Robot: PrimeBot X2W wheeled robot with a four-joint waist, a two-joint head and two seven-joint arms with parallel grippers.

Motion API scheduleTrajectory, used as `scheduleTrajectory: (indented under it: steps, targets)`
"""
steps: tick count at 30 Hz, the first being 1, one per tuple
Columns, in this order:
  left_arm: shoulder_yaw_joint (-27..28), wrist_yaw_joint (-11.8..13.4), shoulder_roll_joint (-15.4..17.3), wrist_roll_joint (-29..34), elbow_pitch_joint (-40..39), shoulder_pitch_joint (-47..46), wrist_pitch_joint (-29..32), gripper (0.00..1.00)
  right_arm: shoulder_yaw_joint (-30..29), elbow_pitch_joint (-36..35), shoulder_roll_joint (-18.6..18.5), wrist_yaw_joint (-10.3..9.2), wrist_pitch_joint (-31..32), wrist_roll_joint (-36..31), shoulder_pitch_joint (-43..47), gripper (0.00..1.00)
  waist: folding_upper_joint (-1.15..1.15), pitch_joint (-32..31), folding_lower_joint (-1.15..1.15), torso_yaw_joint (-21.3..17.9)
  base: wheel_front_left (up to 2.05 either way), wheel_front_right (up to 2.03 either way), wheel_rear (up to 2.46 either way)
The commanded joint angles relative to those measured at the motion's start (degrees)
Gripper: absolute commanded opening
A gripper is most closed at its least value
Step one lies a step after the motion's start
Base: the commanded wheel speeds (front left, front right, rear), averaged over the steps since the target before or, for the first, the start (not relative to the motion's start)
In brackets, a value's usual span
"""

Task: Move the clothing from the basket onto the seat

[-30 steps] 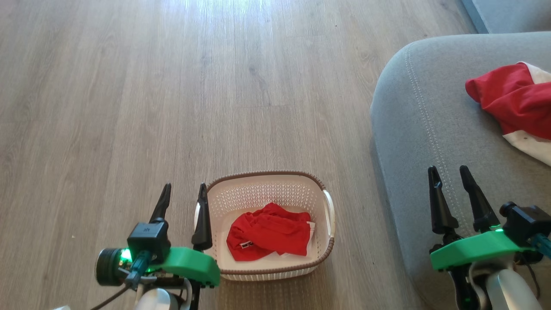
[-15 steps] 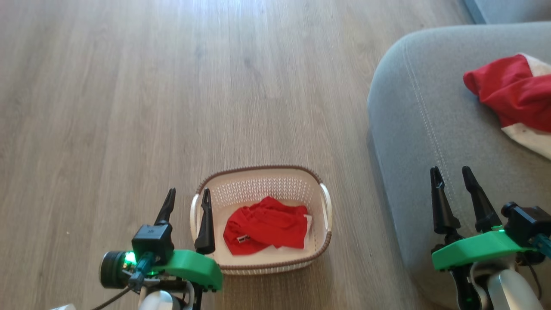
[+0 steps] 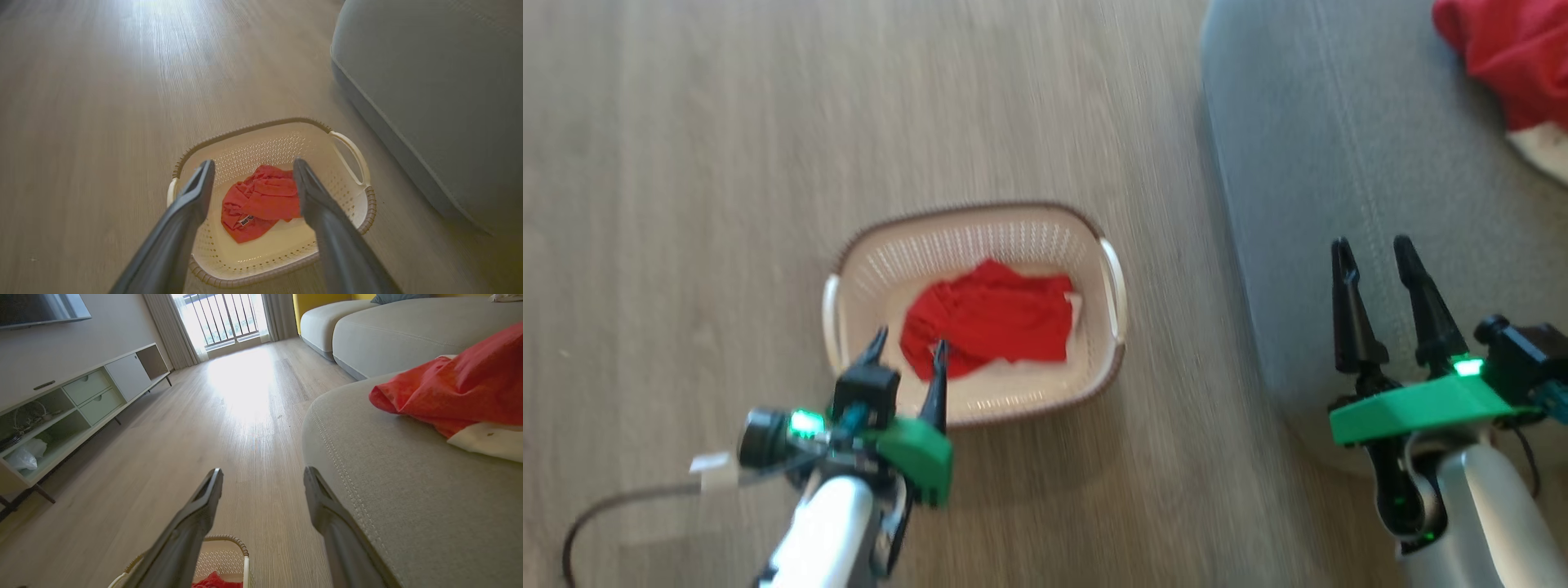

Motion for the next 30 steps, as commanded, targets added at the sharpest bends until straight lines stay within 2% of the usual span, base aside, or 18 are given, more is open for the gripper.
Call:
scheduleTrajectory:
  steps: [1, 7, 16, 24, 30]
  targets:
    - [1.1, -0.6, 0.0, 1.1, 0.8, -3.8, -0.3, 1.0, 1.8, -1.8, 0.4, 0.4, -0.5, 0.3, -1.3, 1.0, 0.0, 8.3, 0.0, -3.4, 0.0, 0.0, 0.0]
    - [-0.8, -3.8, 0.3, 3.6, 14.2, -14.7, -0.3, 1.0, 3.9, -2.6, 1.4, 0.4, -0.5, 0.4, -3.6, 1.0, 0.0, 17.3, 0.0, -6.1, 0.0, 0.0, 0.0]
    - [-4.0, -5.1, 2.5, 8.3, 34.3, -31.4, -0.1, 1.0, 8.2, -2.9, 3.3, 0.4, -0.5, 2.1, -5.9, 1.0, 0.0, 26.2, 0.0, -10.4, 0.0, 0.0, 0.0]
    - [-6.9, -6.2, 4.6, 10.9, 42.2, -42.2, 2.2, 1.0, 12.0, -4.1, 4.0, 0.4, -0.5, 7.2, -7.3, 1.0, 0.0, 32.3, 0.0, -14.5, 0.0, 0.0, 0.0]
    - [-8.9, -7.1, 6.3, 12.4, 44.0, -46.7, 8.3, 1.0, 13.7, -4.7, 4.0, 0.4, -0.5, 9.4, -7.5, 1.0, 0.0, 34.7, 0.0, -16.0, 0.0, 0.0, 0.0]
